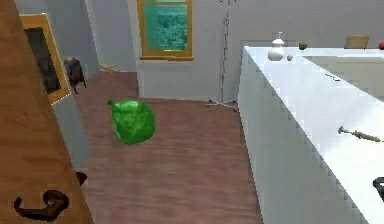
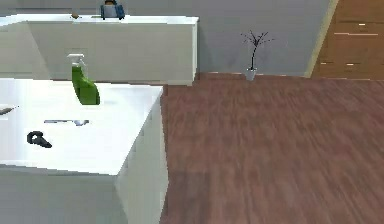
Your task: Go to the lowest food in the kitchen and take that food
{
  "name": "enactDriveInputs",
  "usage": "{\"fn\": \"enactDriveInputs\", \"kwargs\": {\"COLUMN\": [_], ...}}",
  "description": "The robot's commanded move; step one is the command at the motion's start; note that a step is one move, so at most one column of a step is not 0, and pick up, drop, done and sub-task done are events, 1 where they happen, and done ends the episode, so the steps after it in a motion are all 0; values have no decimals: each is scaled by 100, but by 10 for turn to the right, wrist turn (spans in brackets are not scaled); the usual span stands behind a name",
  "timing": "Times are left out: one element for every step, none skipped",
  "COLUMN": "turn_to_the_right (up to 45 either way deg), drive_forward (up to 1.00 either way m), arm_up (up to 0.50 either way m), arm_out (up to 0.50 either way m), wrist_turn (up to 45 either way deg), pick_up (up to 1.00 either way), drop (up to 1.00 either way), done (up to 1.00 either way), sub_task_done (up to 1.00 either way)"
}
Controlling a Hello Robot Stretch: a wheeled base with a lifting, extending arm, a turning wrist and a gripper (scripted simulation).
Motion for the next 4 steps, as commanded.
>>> {"fn": "enactDriveInputs", "kwargs": {"turn_to_the_right": [60,0,-90,0], "drive_forward": [0,75,0,100], "arm_up": [0,0,0,0], "arm_out": [0,0,0,0], "wrist_turn": [0,0,0,0], "pick_up": [0,0,0,0], "drop": [0,0,0,0], "done": [0,0,0,0], "sub_task_done": [0,0,0,0]}}
